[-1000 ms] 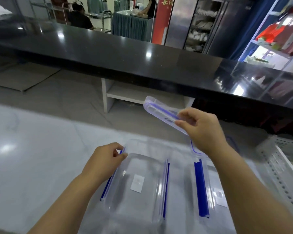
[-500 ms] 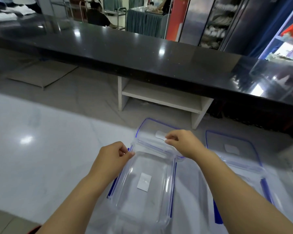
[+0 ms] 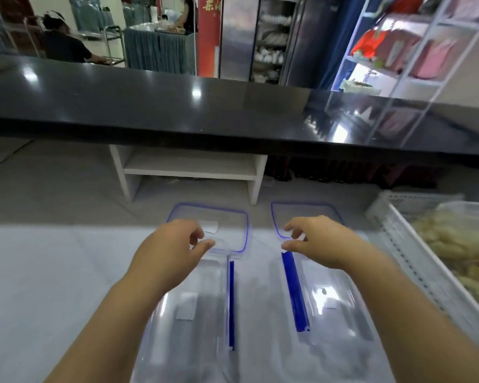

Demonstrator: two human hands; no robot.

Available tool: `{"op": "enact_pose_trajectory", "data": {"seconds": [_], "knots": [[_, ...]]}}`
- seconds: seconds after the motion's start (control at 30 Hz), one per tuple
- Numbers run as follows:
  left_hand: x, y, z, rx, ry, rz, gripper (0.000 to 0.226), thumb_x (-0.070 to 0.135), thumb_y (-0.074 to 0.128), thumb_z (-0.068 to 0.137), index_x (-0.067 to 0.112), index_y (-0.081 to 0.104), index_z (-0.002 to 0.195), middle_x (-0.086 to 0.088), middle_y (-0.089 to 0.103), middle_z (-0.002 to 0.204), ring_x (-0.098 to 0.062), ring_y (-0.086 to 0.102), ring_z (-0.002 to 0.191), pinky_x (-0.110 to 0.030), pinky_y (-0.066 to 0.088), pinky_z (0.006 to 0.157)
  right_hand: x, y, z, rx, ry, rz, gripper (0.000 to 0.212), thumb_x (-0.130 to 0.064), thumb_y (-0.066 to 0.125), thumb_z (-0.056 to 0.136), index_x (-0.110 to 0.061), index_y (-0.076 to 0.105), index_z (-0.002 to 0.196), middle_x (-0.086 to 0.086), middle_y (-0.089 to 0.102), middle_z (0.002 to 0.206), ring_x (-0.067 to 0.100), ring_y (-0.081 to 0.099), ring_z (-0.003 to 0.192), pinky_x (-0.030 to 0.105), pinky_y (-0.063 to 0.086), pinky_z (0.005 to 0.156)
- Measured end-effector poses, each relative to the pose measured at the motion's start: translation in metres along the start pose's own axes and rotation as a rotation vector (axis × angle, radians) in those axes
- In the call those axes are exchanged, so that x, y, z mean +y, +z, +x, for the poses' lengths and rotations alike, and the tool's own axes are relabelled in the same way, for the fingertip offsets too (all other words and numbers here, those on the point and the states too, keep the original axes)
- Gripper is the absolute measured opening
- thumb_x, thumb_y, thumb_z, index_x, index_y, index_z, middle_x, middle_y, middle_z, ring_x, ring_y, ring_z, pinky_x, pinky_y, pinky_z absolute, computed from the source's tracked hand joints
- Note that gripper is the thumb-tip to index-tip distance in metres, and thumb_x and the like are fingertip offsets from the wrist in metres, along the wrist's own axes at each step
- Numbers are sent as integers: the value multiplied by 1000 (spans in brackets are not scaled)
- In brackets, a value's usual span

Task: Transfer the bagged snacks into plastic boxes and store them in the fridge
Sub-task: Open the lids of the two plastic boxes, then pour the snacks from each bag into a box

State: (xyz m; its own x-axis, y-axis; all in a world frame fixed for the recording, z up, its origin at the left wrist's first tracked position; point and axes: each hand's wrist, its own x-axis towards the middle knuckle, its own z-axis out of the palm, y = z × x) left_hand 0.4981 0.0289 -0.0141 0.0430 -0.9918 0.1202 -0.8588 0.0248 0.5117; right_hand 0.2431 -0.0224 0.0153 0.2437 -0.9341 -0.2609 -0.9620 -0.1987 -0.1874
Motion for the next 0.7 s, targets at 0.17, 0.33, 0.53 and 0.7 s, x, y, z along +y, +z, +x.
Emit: {"op": "enact_pose_trajectory", "data": {"seconds": [0.17,0.33,0.53,0.7], "knots": [[61,24,13,-135,163,46,26,49,56,86,27,61,98,9,60,91,-13,59,87,-33,52,79,60,-5,-48,28,139,44,50,-54,55,87,-34,46,132,-8,58,128,14,59,106,28,45,85],[131,60,18,-210,287,34,29,51,54,87,29,60,104,14,58,89,-6,58,83,-28,53,76,131,-16,-99,75,234,116,47,-51,55,89,-34,46,131,-10,57,123,12,57,104,31,48,88],[223,112,17,-246,378,-6,23,50,56,86,30,62,96,15,60,85,-5,56,79,-25,48,70,218,-29,-148,272,254,154,42,-48,57,88,-33,52,127,-16,61,110,4,58,92,25,48,79],[296,162,12,-310,424,-53,23,50,55,86,31,62,95,16,61,86,-1,57,78,-23,51,72,294,-30,-179,541,237,230,24,-34,66,85,-25,66,107,-14,64,89,6,61,82,28,51,75]]}}
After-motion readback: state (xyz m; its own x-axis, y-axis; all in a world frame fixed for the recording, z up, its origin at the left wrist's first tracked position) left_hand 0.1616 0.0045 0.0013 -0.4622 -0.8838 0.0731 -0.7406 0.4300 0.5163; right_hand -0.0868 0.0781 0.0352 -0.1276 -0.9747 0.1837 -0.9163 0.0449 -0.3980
